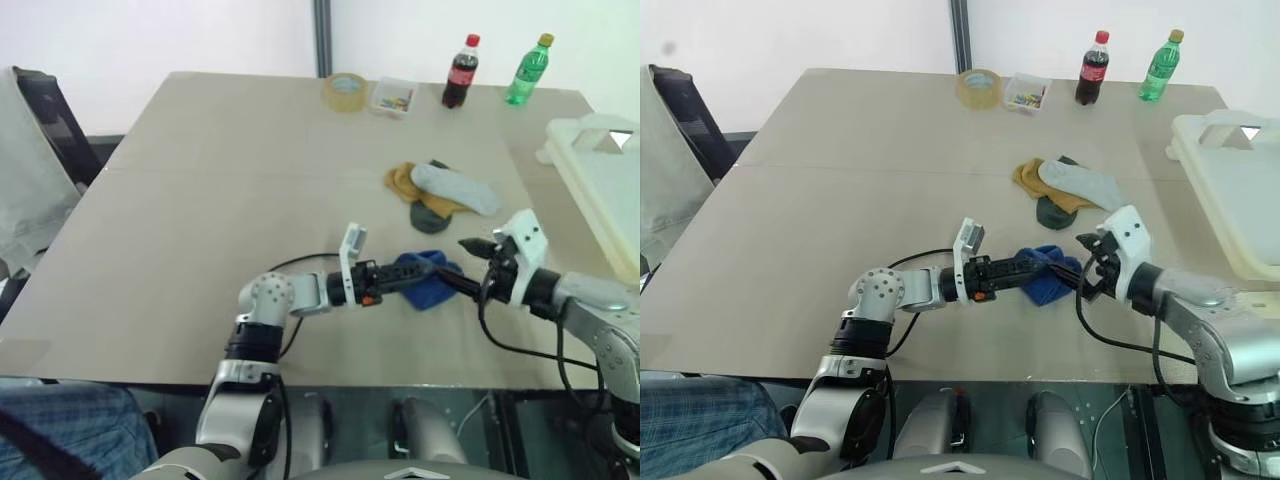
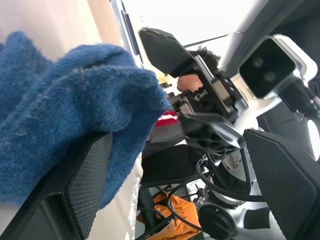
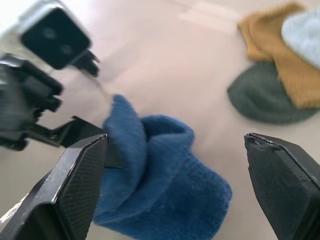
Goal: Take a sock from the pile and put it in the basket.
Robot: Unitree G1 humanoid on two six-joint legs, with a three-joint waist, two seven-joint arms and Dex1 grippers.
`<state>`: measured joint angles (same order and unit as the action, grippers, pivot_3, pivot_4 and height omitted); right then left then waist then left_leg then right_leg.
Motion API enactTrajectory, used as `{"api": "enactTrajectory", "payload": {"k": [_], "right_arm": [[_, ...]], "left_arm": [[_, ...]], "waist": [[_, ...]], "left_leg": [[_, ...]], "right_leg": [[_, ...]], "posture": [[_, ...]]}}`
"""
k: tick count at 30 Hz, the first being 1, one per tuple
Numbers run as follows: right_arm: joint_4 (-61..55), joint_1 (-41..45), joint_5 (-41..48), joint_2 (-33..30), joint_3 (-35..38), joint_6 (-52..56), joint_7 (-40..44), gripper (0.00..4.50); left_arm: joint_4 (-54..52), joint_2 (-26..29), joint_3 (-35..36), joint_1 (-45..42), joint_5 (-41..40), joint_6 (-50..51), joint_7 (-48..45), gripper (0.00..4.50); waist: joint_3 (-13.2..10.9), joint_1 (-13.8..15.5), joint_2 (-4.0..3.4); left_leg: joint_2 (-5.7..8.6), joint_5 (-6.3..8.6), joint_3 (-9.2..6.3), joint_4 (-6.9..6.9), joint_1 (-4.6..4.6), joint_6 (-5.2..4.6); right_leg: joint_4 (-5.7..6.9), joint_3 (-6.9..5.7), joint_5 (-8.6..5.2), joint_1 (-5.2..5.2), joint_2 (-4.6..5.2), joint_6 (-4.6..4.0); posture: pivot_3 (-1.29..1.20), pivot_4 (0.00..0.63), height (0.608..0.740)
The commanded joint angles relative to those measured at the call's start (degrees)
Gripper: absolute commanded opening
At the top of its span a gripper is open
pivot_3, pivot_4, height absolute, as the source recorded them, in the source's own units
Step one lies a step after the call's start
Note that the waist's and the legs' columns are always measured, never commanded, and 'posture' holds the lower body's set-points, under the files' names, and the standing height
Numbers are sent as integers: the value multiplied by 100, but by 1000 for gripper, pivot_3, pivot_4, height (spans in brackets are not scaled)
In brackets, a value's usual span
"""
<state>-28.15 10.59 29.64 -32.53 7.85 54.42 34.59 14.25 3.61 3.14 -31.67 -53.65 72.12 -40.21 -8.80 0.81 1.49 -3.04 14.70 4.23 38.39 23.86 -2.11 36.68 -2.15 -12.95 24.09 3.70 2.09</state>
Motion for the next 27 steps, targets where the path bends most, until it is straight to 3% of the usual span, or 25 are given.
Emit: {"api": "enactTrajectory", "payload": {"k": [1,5,10,13,20,21,27], "right_arm": [[262,98,-50,45,-145,131,-213,4442],[830,180,-176,184,-274,378,-563,4442],[895,151,525,340,-94,1237,-343,4442],[854,92,825,417,-51,1536,-277,3571],[900,140,1348,976,277,1964,-493,265],[891,151,1402,1040,322,2014,-532,28],[910,202,1566,1279,533,2137,-757,28]], "left_arm": [[-89,-24,-23,-27,-6,-39,-117,4500],[-186,-20,-42,55,1,-22,-125,4500],[-347,-2,-59,161,1,-12,-123,4500],[-428,7,-46,235,1,-28,-110,4500],[-540,-13,-11,328,-1,-67,-43,4500],[-550,-20,1,337,-8,-63,-31,4500],[-601,48,15,374,4,-41,-37,4500]], "waist": [[0,-1,-1],[0,-8,-1],[2,-14,-2],[2,-18,-3],[3,-49,-4],[3,-53,-4],[3,-75,-5]], "left_leg": [[0,0,0,0,0,0],[-1,0,0,1,-1,0],[-2,0,-2,5,-8,0],[-3,0,-4,4,-8,0],[-8,0,-6,3,-10,0],[-8,0,-6,3,-10,0],[-7,0,-4,4,-10,0]], "right_leg": [[0,0,0,0,0,0],[3,0,1,0,-1,2],[6,0,2,-8,-1,3],[6,-2,2,-9,-2,3],[9,-3,2,-8,-8,3],[9,-3,2,-8,-8,3],[9,-1,3,-8,-7,4]], "posture": [[0,150,740],[0,150,740],[0,150,740],[0,150,740],[0,150,740],[0,150,740],[0,150,740]]}}
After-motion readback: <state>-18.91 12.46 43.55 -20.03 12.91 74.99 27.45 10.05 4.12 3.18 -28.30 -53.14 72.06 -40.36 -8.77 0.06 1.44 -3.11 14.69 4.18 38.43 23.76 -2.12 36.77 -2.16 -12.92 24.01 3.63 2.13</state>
